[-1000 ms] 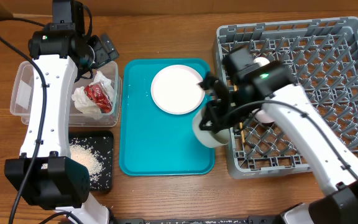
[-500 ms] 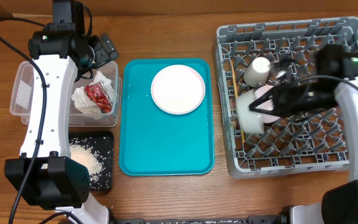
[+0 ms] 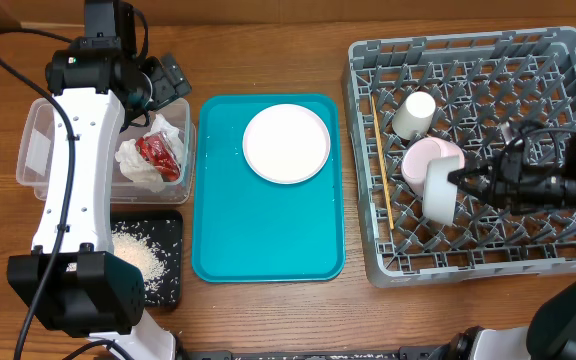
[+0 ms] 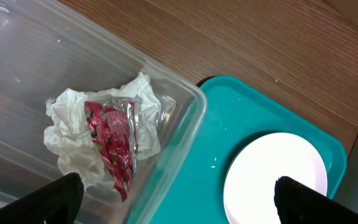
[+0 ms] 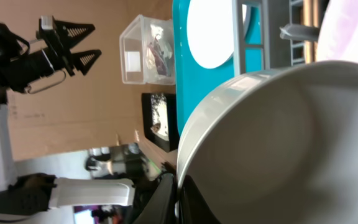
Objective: Sort waste into correct bins and load items into the dishwasher
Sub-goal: 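Lift the small white bowl with the right gripper and carry it into the rack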
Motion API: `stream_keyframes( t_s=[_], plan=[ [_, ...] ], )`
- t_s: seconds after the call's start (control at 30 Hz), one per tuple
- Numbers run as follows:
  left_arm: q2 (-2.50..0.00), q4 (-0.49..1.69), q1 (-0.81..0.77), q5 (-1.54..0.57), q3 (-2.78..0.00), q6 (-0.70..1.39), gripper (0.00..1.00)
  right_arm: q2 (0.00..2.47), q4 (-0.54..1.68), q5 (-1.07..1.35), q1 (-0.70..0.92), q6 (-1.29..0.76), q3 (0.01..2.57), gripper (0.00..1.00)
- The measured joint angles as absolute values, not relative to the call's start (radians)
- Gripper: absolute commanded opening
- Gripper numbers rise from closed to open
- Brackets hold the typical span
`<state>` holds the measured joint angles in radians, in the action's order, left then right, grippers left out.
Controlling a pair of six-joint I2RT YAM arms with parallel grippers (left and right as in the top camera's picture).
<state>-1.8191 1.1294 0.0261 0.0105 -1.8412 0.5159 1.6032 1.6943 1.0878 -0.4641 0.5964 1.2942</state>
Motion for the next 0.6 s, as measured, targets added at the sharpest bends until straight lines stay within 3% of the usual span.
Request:
stream_keyframes(
  t_s=[0.6],
  plan=[
    [-1.819, 1.129, 0.026, 0.010, -1.841, 0.516, 1.00, 1.600, 1.699, 1.164, -0.471, 0.741, 1.070, 0.04]
  ],
)
